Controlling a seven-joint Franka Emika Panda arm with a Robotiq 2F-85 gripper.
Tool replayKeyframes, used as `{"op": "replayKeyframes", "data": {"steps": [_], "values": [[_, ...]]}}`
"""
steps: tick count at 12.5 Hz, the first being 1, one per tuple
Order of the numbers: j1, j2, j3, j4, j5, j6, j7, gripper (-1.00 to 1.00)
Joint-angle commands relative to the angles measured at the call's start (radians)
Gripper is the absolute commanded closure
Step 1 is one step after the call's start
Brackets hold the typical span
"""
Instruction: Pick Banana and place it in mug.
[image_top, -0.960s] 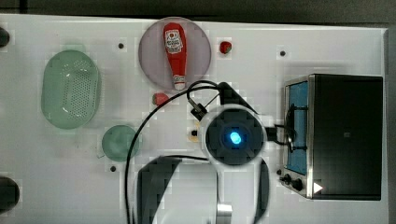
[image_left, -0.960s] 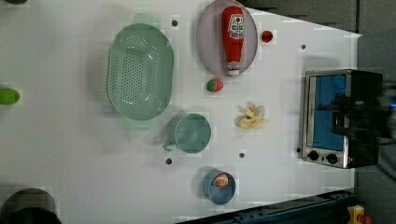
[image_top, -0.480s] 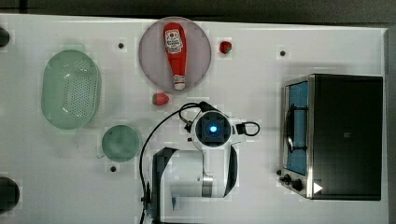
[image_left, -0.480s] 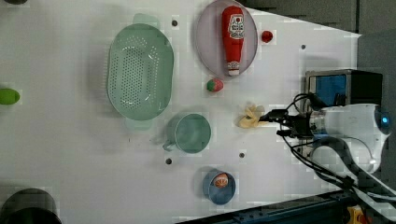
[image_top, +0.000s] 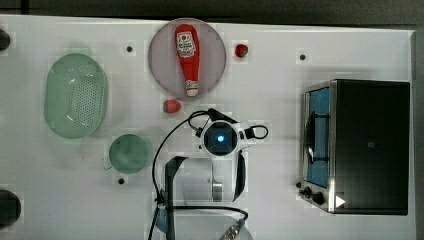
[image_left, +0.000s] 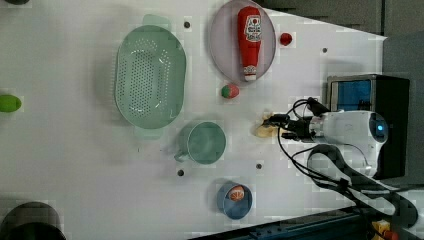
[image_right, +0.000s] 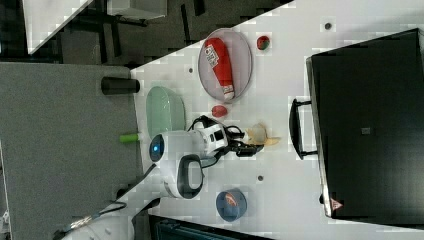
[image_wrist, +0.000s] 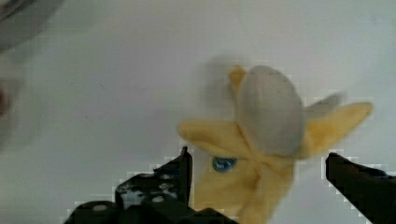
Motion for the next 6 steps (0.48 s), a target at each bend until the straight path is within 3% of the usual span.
{"op": "replayKeyframes", "data": {"steps": [1, 3, 4, 6], "values": [[-0.011, 0.031, 0.008, 0.006, -0.007, 0.047, -0.034, -1.0], [-0.011, 0.04, 0.014, 0.005, -0.007, 0.049, -0.034, -0.9], [-0.012, 0.04, 0.013, 0.003, -0.007, 0.049, -0.034, -0.49], [-0.012, 0.038, 0.016, 0.006, -0.007, 0.051, -0.034, -0.1]]}}
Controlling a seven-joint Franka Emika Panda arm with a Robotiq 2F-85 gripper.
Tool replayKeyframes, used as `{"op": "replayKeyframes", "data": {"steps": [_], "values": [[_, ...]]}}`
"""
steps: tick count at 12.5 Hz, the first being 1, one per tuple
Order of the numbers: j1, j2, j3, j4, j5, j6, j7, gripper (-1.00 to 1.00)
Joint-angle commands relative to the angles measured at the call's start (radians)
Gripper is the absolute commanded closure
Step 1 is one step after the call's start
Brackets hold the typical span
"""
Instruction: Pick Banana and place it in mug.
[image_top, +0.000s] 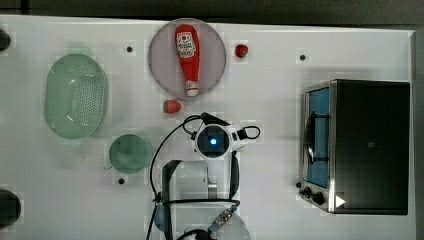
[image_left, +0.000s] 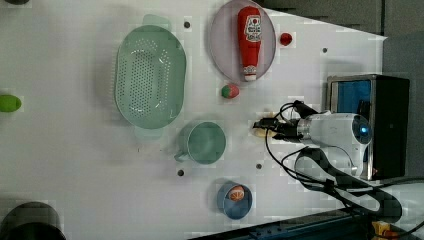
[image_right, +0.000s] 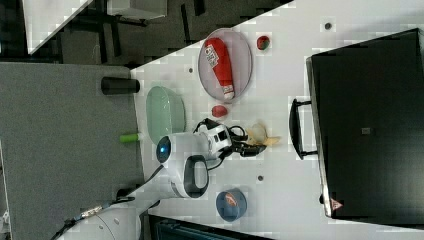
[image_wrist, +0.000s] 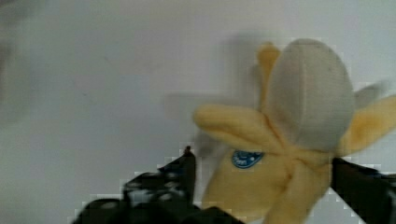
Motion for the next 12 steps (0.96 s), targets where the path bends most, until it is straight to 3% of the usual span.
{"op": "replayKeyframes", "data": {"steps": [1, 2, 5, 8, 12], "values": [[-0.016, -0.023, -0.001, 0.009, 0.012, -0.007, -0.018, 0.12], [-0.016, -0.024, -0.001, 0.01, 0.012, -0.006, -0.018, 0.34], [-0.018, -0.031, -0.003, 0.013, 0.012, -0.007, -0.018, 0.34], [-0.025, -0.13, -0.006, 0.016, 0.013, -0.037, -0.018, 0.34], [-0.026, -0.401, -0.027, 0.055, 0.013, -0.378, -0.018, 0.34]]}}
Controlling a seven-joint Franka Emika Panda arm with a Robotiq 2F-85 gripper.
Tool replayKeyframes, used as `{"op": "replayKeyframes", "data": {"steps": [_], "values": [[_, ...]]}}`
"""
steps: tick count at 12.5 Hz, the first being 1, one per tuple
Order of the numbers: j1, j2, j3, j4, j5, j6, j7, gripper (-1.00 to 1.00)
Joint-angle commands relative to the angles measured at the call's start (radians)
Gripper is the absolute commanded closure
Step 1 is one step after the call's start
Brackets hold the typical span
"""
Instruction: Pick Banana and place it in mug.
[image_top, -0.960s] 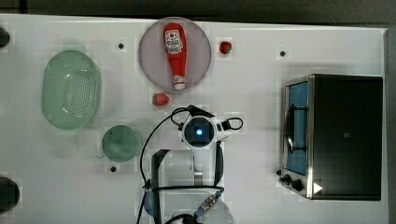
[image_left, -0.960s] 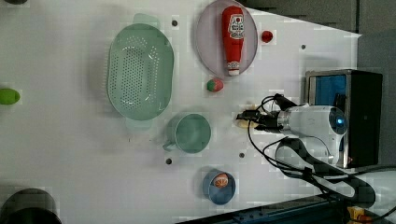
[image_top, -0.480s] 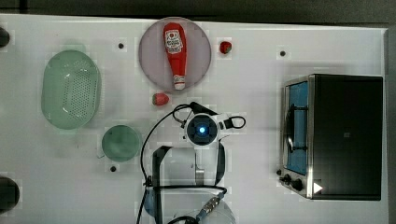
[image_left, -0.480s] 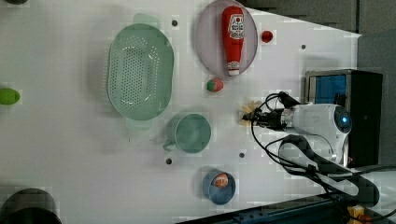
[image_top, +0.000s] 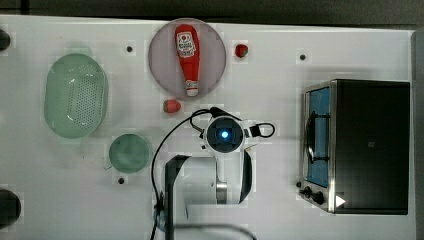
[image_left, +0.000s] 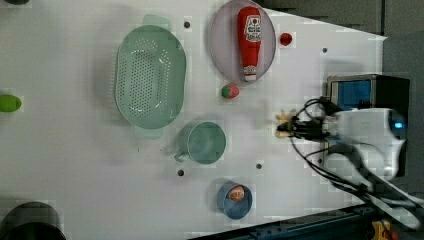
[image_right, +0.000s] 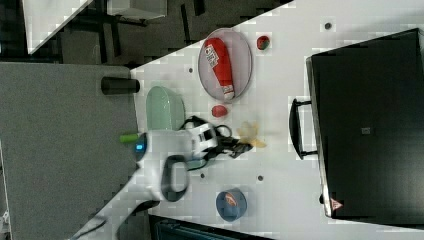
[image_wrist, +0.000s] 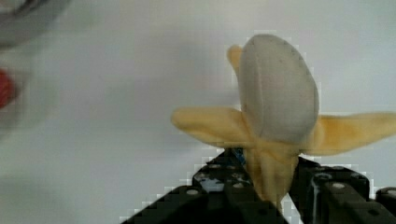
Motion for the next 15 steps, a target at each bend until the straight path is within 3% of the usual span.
{"op": "replayKeyframes", "data": {"steps": [1, 4, 7, 11, 15], "values": [[-0.003, -0.231, -0.013, 0.063, 0.021, -0.204, -0.014, 0.34], [0.002, -0.358, 0.004, 0.176, 0.02, -0.503, 0.003, 0.34], [0.012, -0.398, 0.055, 0.26, 0.021, -0.674, 0.063, 0.34], [0.043, -0.406, 0.191, 0.265, 0.053, -0.681, 0.272, 0.34], [0.058, -0.379, 0.377, 0.223, 0.192, -0.614, 0.632, 0.34]]}}
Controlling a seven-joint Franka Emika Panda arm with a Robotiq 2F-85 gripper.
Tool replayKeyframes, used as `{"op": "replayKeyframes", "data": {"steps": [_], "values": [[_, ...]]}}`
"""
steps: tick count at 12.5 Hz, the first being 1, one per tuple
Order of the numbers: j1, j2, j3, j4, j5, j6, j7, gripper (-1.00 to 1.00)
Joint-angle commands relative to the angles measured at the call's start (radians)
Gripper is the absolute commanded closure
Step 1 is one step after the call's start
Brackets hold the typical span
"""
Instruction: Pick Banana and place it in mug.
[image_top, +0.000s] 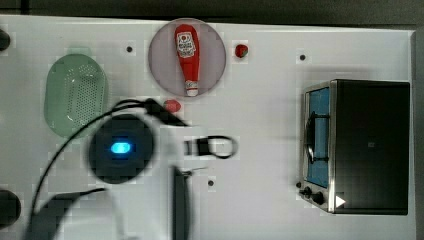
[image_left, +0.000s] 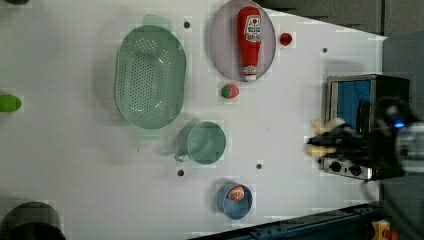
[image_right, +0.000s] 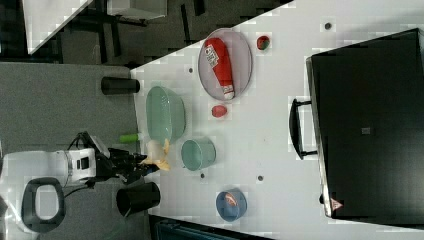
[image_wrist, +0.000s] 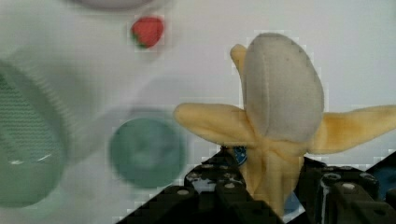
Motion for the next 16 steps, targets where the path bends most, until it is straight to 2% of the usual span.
{"op": "replayKeyframes", "data": {"steps": [1, 4, 6, 9, 10, 11, 14, 15, 16], "values": [[0.043, 0.033, 0.146, -0.06, 0.048, 0.09, 0.304, 0.34], [0.043, 0.125, 0.201, -0.143, 0.045, 0.345, 0.42, 0.34], [0.043, 0.205, 0.21, -0.178, 0.04, 0.484, 0.429, 0.34], [0.043, 0.326, 0.202, -0.177, 0.034, 0.541, 0.433, 0.29], [0.043, 0.36, 0.199, -0.176, 0.031, 0.567, 0.433, 0.09], [0.043, 0.394, 0.197, -0.174, 0.031, 0.639, 0.433, -0.23], [0.043, 0.424, 0.19, -0.178, 0.031, 0.685, 0.434, -0.86], [0.043, 0.419, 0.189, -0.173, 0.031, 0.683, 0.434, -1.0], [0.043, 0.411, 0.188, -0.173, 0.031, 0.68, 0.434, -1.0]]}}
